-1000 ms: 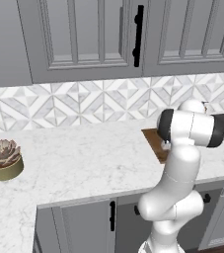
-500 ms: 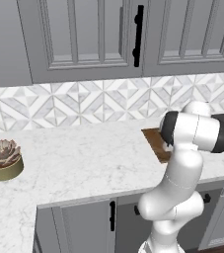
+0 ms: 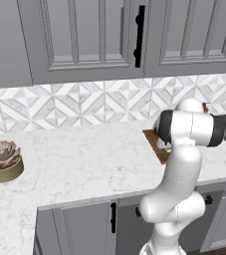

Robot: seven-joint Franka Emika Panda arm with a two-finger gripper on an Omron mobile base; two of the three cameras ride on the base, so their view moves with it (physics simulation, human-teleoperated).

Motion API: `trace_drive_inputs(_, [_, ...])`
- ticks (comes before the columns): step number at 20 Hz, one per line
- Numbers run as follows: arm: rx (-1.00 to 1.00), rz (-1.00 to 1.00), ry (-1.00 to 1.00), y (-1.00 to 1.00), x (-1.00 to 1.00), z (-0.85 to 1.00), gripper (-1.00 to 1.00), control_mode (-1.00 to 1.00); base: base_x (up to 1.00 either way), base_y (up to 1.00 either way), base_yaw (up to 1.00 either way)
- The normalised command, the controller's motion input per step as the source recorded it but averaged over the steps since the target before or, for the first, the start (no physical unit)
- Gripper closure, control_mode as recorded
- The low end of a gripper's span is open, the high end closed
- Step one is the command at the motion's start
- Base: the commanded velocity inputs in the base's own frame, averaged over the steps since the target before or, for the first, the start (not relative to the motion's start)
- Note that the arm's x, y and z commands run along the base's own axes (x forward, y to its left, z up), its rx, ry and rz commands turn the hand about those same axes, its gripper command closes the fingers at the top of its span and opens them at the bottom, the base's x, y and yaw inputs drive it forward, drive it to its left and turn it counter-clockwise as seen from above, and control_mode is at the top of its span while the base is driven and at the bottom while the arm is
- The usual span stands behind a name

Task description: Pick up the sponge from the counter and clean the cutting board by briefly scrubbing or pressing down on the cutting board. Once finished, release the sponge.

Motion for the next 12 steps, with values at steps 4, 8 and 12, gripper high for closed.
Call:
trace_drive_inputs(4, [0.07,0.0,0.0,0.0,0.77,-0.08,1.0,-1.0,0.0,0.0,0.0])
trace_drive_inputs(8, [0.06,0.0,0.0,0.01,0.69,-0.14,1.0,-1.0,0.0,0.0,0.0])
trace_drive_inputs(12, [0.0,0.0,0.0,0.06,0.29,-0.51,1.0,-1.0,0.0,0.0,0.0])
